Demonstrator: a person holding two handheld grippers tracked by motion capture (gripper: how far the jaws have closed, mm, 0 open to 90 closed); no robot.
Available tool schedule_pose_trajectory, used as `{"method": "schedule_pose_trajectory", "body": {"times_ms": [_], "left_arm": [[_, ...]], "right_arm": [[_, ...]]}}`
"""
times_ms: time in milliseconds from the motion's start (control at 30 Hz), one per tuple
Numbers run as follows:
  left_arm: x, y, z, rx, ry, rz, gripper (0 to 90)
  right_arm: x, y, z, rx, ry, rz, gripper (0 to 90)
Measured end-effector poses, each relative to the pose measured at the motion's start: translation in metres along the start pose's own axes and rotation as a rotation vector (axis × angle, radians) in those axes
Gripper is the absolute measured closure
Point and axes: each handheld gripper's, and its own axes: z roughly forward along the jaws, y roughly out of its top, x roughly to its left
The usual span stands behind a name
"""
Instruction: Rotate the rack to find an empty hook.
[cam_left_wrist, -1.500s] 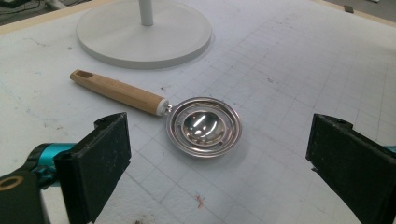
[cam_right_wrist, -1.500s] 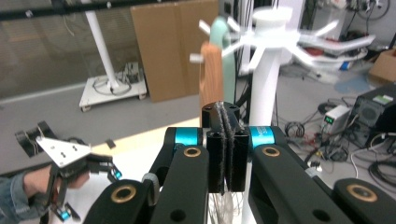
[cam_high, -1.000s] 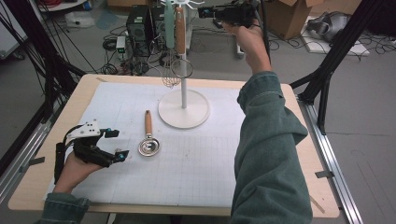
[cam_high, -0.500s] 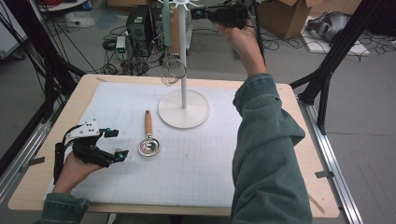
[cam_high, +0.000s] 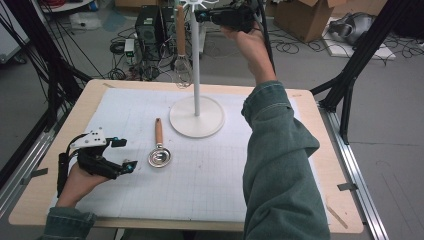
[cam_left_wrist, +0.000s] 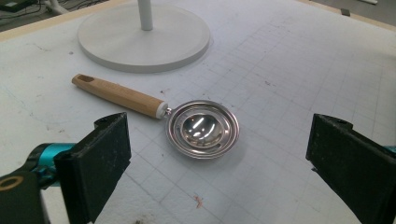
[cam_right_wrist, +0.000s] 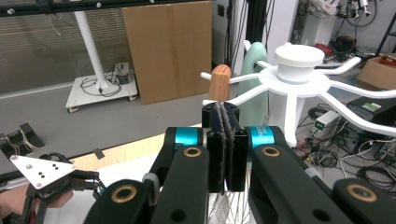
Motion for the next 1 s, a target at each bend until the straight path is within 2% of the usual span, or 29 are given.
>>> {"method": "schedule_pose_trajectory", "body": {"times_ms": [200,367,467,567,800,1000], "left_arm": [[0.0,0.0,0.0,0.0,-0.004,0.0,7.1],[0.001,0.0,-0.001,0.0,-0.001,0.0,7.1],[0.001,-0.001,0.0,-0.001,-0.001,-0.003,7.1],[0.001,-0.001,0.001,0.001,-0.003,-0.005,7.1],[0.0,0.0,0.004,0.008,-0.004,-0.01,7.2],[-0.002,0.0,0.007,0.01,-0.006,-0.014,8.2]], "right_arm": [[0.004,0.001,0.001,-0.001,0.006,-0.007,89.5],[0.008,-0.002,-0.006,-0.011,0.019,-0.006,89.2],[0.012,-0.009,-0.013,-0.028,0.026,0.003,79.4],[0.014,-0.02,-0.018,-0.022,0.027,0.018,74.8],[0.02,-0.048,-0.029,-0.02,0.006,0.059,54.6],[0.024,-0.076,-0.041,-0.019,0.012,0.112,43.8]]}}
